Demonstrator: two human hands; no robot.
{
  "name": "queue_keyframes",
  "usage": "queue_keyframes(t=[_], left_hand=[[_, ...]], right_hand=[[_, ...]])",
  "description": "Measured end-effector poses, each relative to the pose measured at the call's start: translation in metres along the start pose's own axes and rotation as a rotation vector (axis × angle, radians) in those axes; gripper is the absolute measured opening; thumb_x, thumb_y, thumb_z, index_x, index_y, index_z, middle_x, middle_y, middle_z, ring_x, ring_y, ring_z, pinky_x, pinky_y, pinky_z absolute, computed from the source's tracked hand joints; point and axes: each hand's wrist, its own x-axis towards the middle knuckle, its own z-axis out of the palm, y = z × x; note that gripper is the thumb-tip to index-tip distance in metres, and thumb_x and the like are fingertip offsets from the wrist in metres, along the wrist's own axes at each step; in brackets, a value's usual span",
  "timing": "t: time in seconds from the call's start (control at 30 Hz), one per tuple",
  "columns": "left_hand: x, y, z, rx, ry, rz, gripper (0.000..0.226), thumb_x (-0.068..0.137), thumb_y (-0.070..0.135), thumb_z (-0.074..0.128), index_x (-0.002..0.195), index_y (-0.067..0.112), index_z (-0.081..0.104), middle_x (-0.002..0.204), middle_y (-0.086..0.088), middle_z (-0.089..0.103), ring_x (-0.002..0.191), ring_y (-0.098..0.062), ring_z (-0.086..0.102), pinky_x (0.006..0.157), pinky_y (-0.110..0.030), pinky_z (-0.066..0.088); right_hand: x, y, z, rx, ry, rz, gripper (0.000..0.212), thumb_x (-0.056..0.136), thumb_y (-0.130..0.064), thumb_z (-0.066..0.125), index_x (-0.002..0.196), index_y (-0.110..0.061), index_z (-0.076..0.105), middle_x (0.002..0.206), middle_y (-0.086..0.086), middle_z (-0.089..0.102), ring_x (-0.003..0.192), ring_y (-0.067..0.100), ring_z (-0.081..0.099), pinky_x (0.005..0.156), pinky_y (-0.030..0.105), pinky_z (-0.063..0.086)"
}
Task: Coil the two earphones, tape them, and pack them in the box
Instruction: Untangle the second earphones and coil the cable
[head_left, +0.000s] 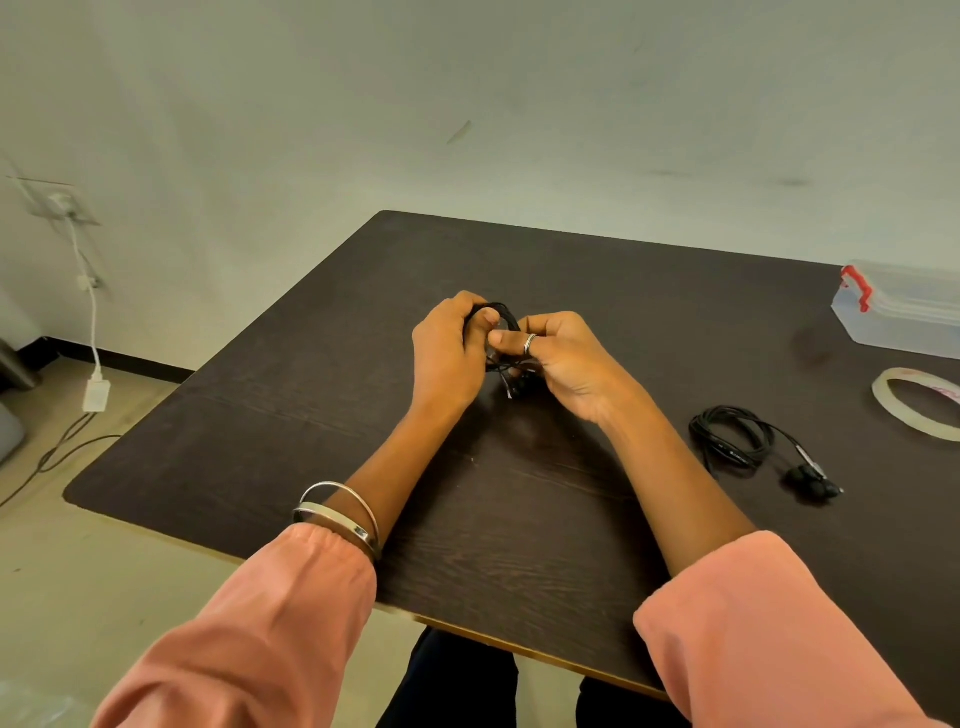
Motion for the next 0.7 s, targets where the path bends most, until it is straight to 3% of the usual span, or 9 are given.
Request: queue_keyframes(t=[0.07, 0.1, 0.27, 0.47, 0.57, 0.63, 0.7], left_hand=[[0.002, -0.001, 0.000, 0.092, 0.025, 0.050, 0.013, 0.096, 0.014, 0.053, 0.095, 0.008, 0.065, 0.087, -0.007, 0.064, 0.077, -0.012, 0.055, 0.069, -0.010, 0.042], [0.002, -0.001, 0.000, 0.124, 0.037, 0.070, 0.013, 0.096, 0.013, 0.054, 0.095, 0.006, 0.065, 0.086, -0.008, 0.064, 0.076, -0.011, 0.052, 0.065, -0.009, 0.038], [0.002, -0.003, 0.003, 0.240, 0.053, 0.117, 0.017, 0.096, 0.016, 0.055, 0.098, 0.003, 0.065, 0.090, -0.012, 0.063, 0.075, -0.011, 0.048, 0.059, -0.008, 0.030], [0.001, -0.002, 0.003, 0.204, 0.042, 0.076, 0.018, 0.097, 0.017, 0.054, 0.097, 0.005, 0.067, 0.087, -0.006, 0.064, 0.076, -0.010, 0.052, 0.064, -0.016, 0.035], [0.001, -0.001, 0.003, 0.176, 0.048, 0.052, 0.019, 0.097, 0.019, 0.054, 0.098, 0.006, 0.067, 0.085, -0.005, 0.064, 0.076, -0.010, 0.053, 0.064, -0.017, 0.037], [0.001, 0.000, 0.003, 0.176, 0.052, 0.040, 0.020, 0.097, 0.021, 0.053, 0.098, 0.007, 0.067, 0.086, -0.005, 0.064, 0.075, -0.011, 0.055, 0.063, -0.017, 0.039], [0.002, 0.000, 0.002, 0.173, 0.055, 0.028, 0.021, 0.097, 0.022, 0.053, 0.097, 0.006, 0.067, 0.085, -0.005, 0.063, 0.074, -0.012, 0.056, 0.062, -0.016, 0.041]], right_hand=[[-0.001, -0.003, -0.003, -0.039, 0.047, -0.019, 0.007, 0.082, -0.007, 0.072, 0.084, -0.001, 0.070, 0.076, 0.009, 0.071, 0.073, 0.019, 0.068, 0.068, 0.028, 0.054], [-0.001, -0.004, -0.005, -0.067, 0.072, -0.031, 0.006, 0.081, -0.005, 0.073, 0.083, -0.001, 0.071, 0.074, 0.009, 0.070, 0.070, 0.018, 0.068, 0.068, 0.028, 0.055], [0.002, -0.006, -0.006, -0.350, 0.147, -0.084, 0.008, 0.082, -0.009, 0.074, 0.089, -0.006, 0.077, 0.079, 0.011, 0.073, 0.076, 0.021, 0.071, 0.076, 0.033, 0.058], [-0.008, -0.017, 0.004, -0.864, 0.142, -0.202, 0.017, 0.094, -0.008, 0.055, 0.093, -0.004, 0.071, 0.079, 0.015, 0.067, 0.074, 0.027, 0.063, 0.065, 0.036, 0.048], [-0.011, -0.022, 0.009, -1.104, 0.139, -0.220, 0.011, 0.093, -0.004, 0.050, 0.084, -0.010, 0.054, 0.079, 0.010, 0.054, 0.068, 0.027, 0.052, 0.062, 0.034, 0.039], [-0.014, -0.028, 0.011, -1.292, 0.153, -0.244, 0.006, 0.094, -0.006, 0.048, 0.095, -0.006, 0.054, 0.083, 0.012, 0.051, 0.069, 0.028, 0.048, 0.061, 0.034, 0.037], [-0.016, -0.030, 0.009, -1.424, 0.217, -0.322, 0.013, 0.097, -0.011, 0.048, 0.101, -0.002, 0.057, 0.084, 0.015, 0.055, 0.071, 0.031, 0.048, 0.060, 0.035, 0.035]])
